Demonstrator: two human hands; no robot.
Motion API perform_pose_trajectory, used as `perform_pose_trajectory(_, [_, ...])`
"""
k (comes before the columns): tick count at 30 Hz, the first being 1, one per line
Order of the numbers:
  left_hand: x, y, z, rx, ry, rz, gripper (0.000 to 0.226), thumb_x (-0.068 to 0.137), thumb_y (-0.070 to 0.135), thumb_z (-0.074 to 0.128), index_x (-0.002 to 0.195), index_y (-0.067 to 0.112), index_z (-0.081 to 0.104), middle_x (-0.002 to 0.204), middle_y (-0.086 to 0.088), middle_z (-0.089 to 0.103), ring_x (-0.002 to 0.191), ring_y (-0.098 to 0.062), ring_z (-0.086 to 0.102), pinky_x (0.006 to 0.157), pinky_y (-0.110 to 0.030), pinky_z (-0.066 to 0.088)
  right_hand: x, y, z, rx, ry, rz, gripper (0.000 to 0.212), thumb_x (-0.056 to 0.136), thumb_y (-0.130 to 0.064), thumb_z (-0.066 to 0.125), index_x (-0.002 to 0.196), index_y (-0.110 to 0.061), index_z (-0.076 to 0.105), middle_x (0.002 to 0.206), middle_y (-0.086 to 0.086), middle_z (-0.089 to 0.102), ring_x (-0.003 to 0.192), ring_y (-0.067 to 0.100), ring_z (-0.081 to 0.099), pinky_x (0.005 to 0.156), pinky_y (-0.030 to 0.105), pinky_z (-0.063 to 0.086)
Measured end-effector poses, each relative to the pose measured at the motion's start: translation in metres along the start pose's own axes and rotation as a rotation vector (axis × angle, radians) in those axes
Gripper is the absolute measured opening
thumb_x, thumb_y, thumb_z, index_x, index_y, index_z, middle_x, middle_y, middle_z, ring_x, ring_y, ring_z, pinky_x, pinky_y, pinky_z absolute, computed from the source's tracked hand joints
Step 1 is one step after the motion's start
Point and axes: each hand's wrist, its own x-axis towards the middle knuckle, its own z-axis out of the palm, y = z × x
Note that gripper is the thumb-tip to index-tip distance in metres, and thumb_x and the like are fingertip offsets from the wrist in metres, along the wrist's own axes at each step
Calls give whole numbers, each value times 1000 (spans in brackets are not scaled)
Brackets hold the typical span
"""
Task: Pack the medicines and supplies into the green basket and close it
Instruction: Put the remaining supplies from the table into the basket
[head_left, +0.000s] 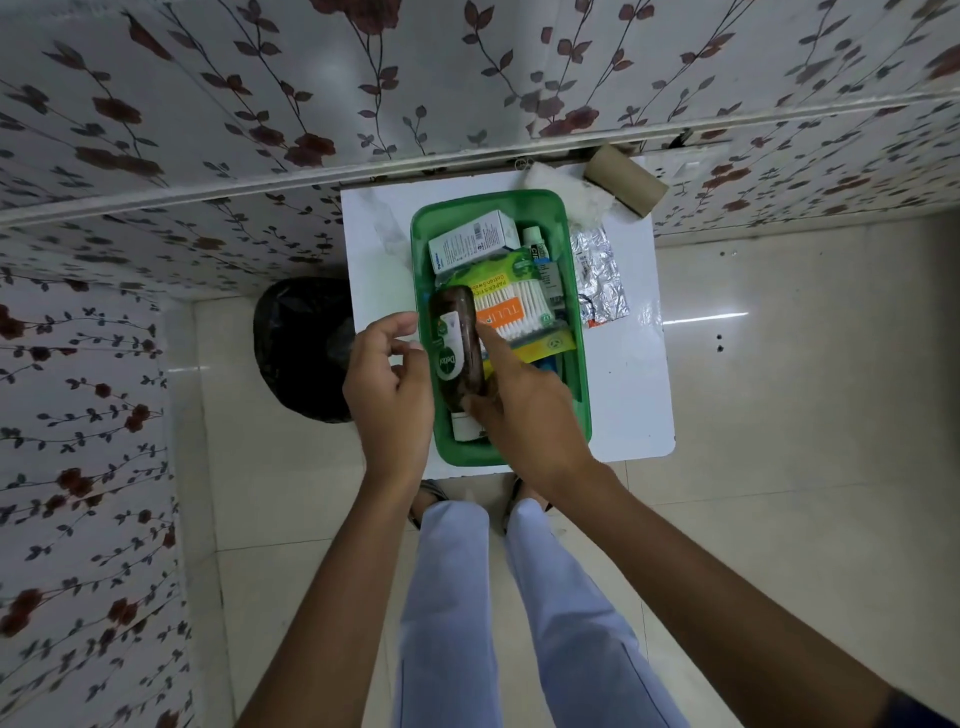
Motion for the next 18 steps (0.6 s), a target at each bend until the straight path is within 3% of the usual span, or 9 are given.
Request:
perform_pose_trajectory(4, [3, 5, 4, 69, 1, 82, 24, 85, 5, 47, 103, 13, 61, 105, -3, 55, 86, 3, 55, 69, -8, 41, 8, -6, 0, -111, -59, -8, 71, 89, -16, 50, 147, -11, 10, 84, 24, 67, 70, 38, 60, 55, 32, 33])
perform_pose_trajectory(8, [10, 7, 11, 251, -63, 171, 31, 84, 10, 47, 112, 12, 61, 115, -9, 51, 109, -21, 51, 92, -30, 44, 10, -13, -2, -299, -138, 9, 74, 90, -14, 43, 147, -6, -3, 97, 24, 65, 82, 37, 61, 54, 32, 30])
perform_pose_trajectory(12, [12, 11, 15, 343, -74, 226, 33, 84, 10, 46, 114, 10, 60, 120, -15, 51, 117, -28, 44, 97, -19, 31, 13, -18, -4, -388, -201, -26, 74, 90, -12, 42, 145, -1, -6, 98, 22, 65, 69, 32, 54, 43, 27, 16])
perform_pose_trajectory(13, [13, 12, 15, 344, -67, 233, 33, 84, 10, 46, 113, 10, 60, 120, -15, 51, 117, -28, 44, 97, -18, 29, 16, -16, -7, -389, -217, -30, 72, 90, -13, 43, 146, -2, -1, 98, 23, 65, 70, 31, 55, 43, 27, 18])
perform_pose_trajectory(15, [15, 16, 16, 333, -62, 254, 32, 84, 10, 47, 112, 10, 61, 120, -16, 51, 117, -28, 45, 96, -11, 28, 23, -11, -22, -297, -149, -68, 57, 91, -17, 45, 142, -4, 23, 95, 22, 68, 77, 33, 64, 48, 32, 37])
perform_pose_trajectory(16, [17, 18, 16, 325, -59, 269, 31, 84, 10, 47, 112, 9, 61, 119, -16, 51, 116, -28, 45, 95, -6, 26, 26, -8, -34, -195, -56, -100, 46, 90, -17, 47, 135, -7, 40, 92, 20, 70, 77, 30, 66, 56, 33, 48])
perform_pose_trajectory(18, [19, 23, 18, 313, -62, 300, 30, 85, 9, 47, 111, 8, 61, 118, -16, 52, 116, -28, 47, 93, 0, 24, 32, 2, -60, 38, 197, -78, 30, 89, -12, 51, 117, -9, 60, 91, 13, 73, 71, 17, 61, 68, 24, 50])
